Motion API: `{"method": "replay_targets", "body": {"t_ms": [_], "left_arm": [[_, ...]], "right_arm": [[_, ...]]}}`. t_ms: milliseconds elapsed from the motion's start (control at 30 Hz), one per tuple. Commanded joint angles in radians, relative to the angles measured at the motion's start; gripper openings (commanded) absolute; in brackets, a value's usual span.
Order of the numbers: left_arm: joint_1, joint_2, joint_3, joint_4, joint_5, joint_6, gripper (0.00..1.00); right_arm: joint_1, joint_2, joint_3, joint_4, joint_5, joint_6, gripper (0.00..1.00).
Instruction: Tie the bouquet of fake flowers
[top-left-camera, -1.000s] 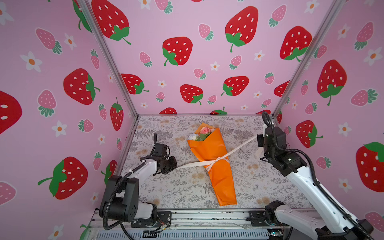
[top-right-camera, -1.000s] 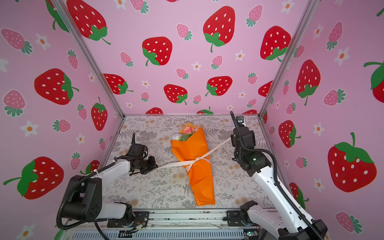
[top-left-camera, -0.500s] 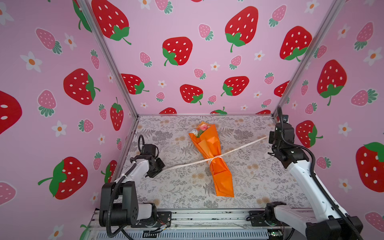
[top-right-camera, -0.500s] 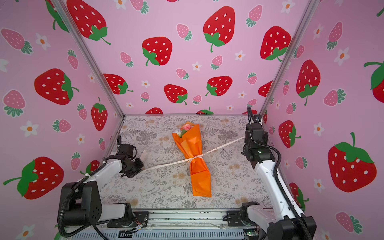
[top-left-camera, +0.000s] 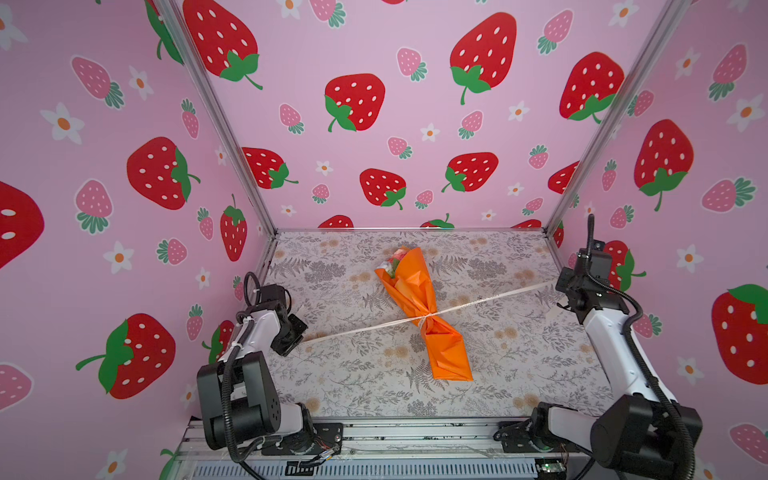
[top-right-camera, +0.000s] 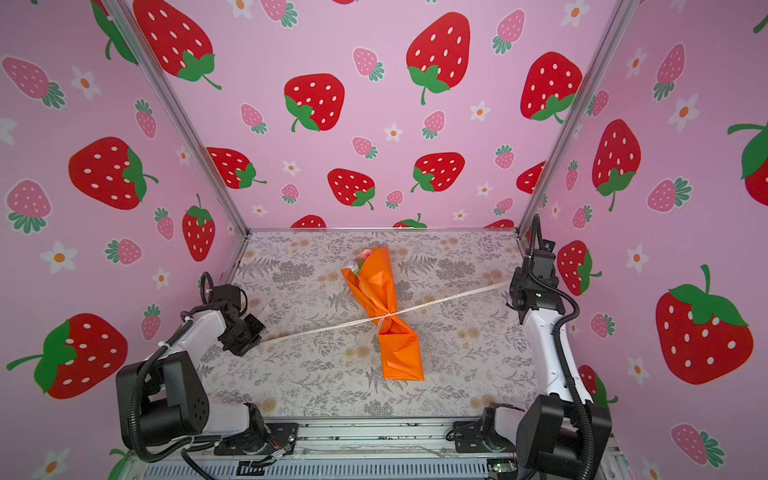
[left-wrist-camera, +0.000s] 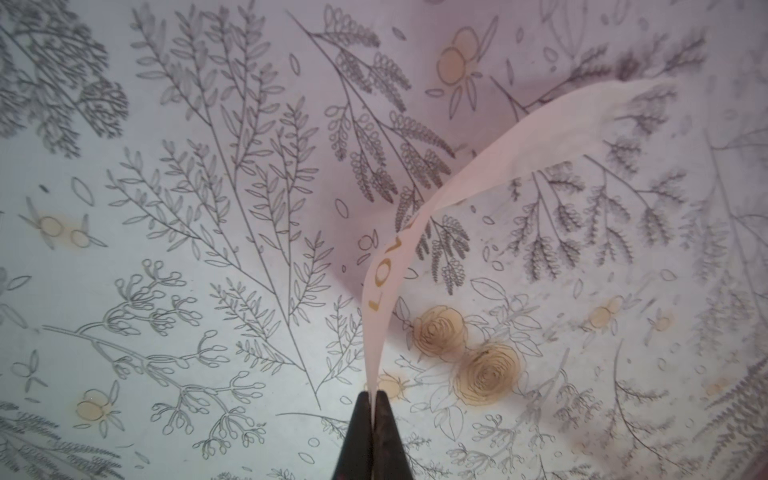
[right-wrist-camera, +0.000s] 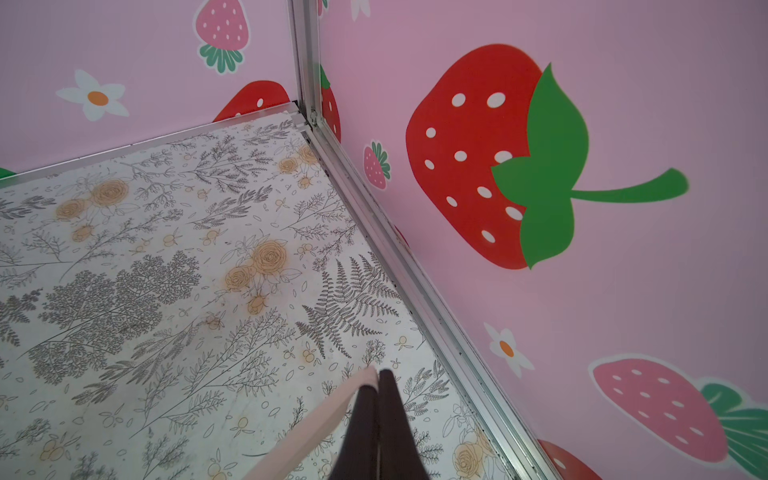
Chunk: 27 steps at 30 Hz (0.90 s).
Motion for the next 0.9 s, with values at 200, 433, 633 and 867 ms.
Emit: {"method": "replay_targets", "body": {"t_ms": [200,433,633,867], "left_arm": [[-0.004,0.091,0.065,-0.113,-0.416,-0.034,0.0],[-0.036,0.166,0.105,-0.175,-0.572,-0.06,0.0],[-0.093,0.225,0.151,-0.237,-0.696,-0.084,0.0],[-0.093,0.212,0.146,-0.227,-0.697,-0.078,0.0]], "right_arm": [[-0.08,0.082,0.029,0.147,0.181,0.05,0.0],[-0.114,0.126,0.048,0.181,0.215,0.041,0.0],[-0.148,0.142,0.06,0.19,0.217,0.051,0.0],[-0.208,0.119,0.074,0.174,0.166,0.056,0.0]]}}
